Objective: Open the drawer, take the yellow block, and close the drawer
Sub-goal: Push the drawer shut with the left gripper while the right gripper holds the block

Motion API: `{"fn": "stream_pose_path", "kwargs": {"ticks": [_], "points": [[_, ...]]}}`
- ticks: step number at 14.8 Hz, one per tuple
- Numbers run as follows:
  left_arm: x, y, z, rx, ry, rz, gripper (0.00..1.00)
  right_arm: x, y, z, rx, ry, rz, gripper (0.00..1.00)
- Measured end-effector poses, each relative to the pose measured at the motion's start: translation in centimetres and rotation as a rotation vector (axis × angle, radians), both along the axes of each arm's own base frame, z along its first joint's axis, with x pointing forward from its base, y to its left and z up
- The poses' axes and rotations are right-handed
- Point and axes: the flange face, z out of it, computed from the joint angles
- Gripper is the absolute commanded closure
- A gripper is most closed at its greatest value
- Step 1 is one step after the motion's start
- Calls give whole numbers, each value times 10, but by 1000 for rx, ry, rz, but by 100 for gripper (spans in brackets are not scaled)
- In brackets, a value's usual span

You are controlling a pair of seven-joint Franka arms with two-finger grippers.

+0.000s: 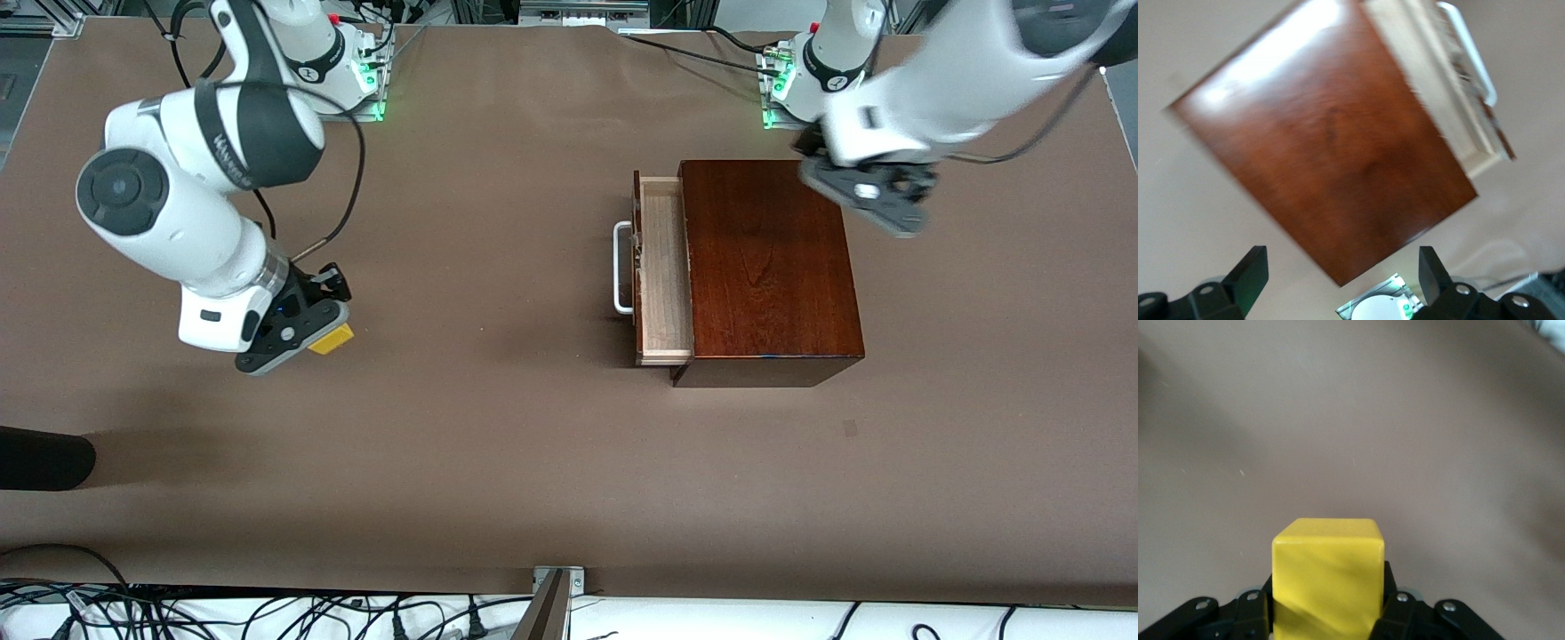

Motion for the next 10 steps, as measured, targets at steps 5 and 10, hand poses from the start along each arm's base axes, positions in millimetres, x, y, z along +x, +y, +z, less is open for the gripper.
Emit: {"fn": "stream_pose_path", "kwargs": {"ticks": [5,10], "points": [[-8,-103,-59,-65,104,-249,0,-22,-47,-104,-24,50,-188,100],[2,-190,-131,-206,62,-434,0,-61,-91,-207,-15,-2,-281,100]]}}
